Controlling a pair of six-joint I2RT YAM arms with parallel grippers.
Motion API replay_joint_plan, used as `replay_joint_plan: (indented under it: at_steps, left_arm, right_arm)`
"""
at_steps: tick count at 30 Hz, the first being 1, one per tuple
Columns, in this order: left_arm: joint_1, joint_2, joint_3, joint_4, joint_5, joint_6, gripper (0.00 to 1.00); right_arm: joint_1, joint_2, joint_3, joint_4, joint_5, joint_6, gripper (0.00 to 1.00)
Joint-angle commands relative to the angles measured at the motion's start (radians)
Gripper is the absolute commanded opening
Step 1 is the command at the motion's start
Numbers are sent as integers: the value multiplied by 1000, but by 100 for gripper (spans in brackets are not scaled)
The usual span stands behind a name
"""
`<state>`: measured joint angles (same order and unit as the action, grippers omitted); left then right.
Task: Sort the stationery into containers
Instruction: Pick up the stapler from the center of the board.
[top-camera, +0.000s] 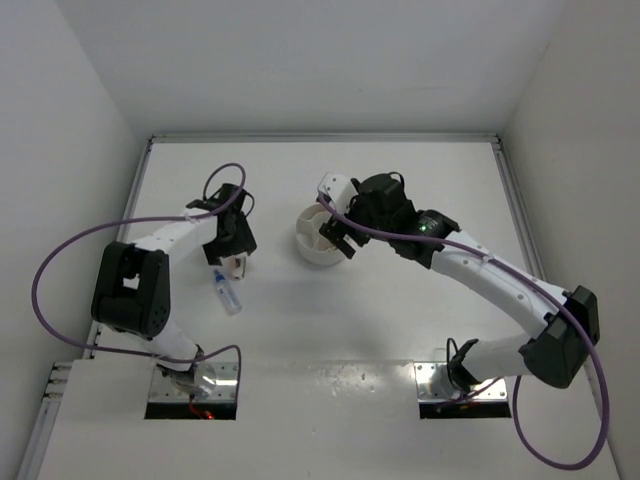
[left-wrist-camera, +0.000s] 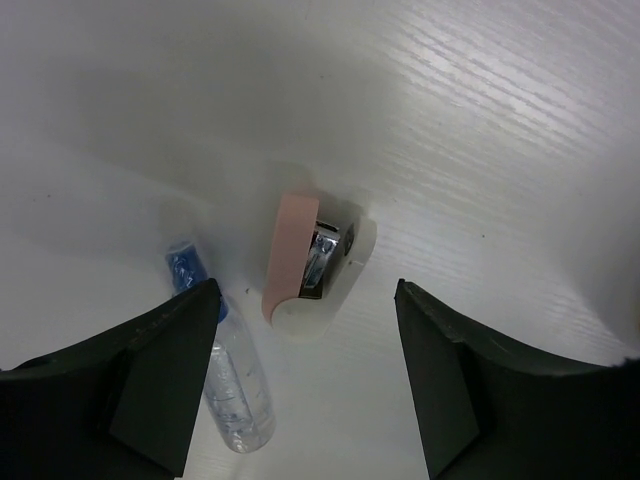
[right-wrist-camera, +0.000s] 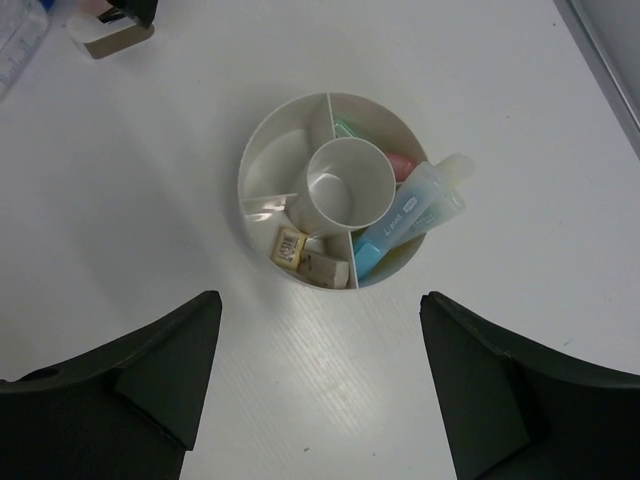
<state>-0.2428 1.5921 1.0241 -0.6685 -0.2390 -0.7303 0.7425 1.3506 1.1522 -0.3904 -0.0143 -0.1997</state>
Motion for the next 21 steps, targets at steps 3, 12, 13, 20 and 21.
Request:
replay_joint_plan:
  at_steps: [3,12,13,20,21]
  left_arm:
    - [-6,77,27,-10,35,31,77]
    - [-26,111,36,0,53,60,66]
    - [-26,111,36,0,53,60,62]
    - [-26,130,27,0,75,69,36]
    - [-26,131,27,0,75,69,32]
  right_arm:
    - [-12,-34,-16,44,-36,19,81]
    - [-12,-45,-34,44,-36,19,81]
    - [-12,-45,-34,44,-36,19,81]
    - [-12,-54,-34,44,-46,19,81]
    - [-12,-54,-34,44,-46,19,81]
